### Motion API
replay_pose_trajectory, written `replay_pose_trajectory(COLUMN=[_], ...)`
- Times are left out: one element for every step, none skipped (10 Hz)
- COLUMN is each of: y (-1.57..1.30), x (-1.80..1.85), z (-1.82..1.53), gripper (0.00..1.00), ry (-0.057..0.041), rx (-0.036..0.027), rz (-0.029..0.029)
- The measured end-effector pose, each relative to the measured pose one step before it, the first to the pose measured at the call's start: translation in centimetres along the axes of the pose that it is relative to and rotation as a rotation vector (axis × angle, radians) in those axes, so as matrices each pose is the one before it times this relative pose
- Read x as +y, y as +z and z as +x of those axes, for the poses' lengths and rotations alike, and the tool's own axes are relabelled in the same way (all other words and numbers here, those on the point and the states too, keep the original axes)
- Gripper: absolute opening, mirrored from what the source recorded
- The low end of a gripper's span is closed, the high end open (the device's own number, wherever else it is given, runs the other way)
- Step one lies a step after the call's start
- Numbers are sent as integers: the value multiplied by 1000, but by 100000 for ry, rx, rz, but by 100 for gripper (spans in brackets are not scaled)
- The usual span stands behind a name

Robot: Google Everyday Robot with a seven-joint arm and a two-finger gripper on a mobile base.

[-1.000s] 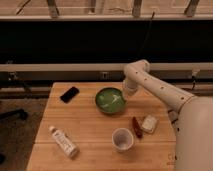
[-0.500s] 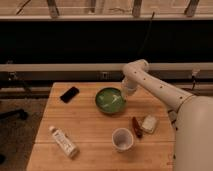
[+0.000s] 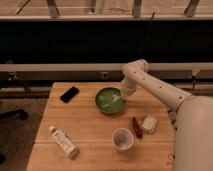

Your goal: Push the ceramic bowl across the table

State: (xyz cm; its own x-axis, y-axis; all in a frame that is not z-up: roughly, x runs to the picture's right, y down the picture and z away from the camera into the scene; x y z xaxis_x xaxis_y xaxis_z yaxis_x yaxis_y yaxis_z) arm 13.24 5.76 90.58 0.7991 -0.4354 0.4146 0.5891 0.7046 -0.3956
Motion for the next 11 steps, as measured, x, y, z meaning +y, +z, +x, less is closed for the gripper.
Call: replay_pose_trajectory(y=[14, 75, 283, 135, 209, 192, 196, 159, 118, 287, 443], x=[-7, 13, -61, -204, -372, -658, -723, -540, -489, -638, -726], z=[-33, -106, -575, -452, -728, -1023, -959, -594, -446, -731, -832], gripper=[11, 13, 14, 14, 14, 14, 14, 14, 14, 14, 14], ry=[22, -293, -1163, -865, -1447, -2259, -2264, -1468, -1430, -2329, -2157], rx=[13, 22, -269, -308, -505, -861, -852, -548, -489, -818, -721], rz=[-45, -222, -679, -165, -247, 36, 101, 45, 114, -504, -934])
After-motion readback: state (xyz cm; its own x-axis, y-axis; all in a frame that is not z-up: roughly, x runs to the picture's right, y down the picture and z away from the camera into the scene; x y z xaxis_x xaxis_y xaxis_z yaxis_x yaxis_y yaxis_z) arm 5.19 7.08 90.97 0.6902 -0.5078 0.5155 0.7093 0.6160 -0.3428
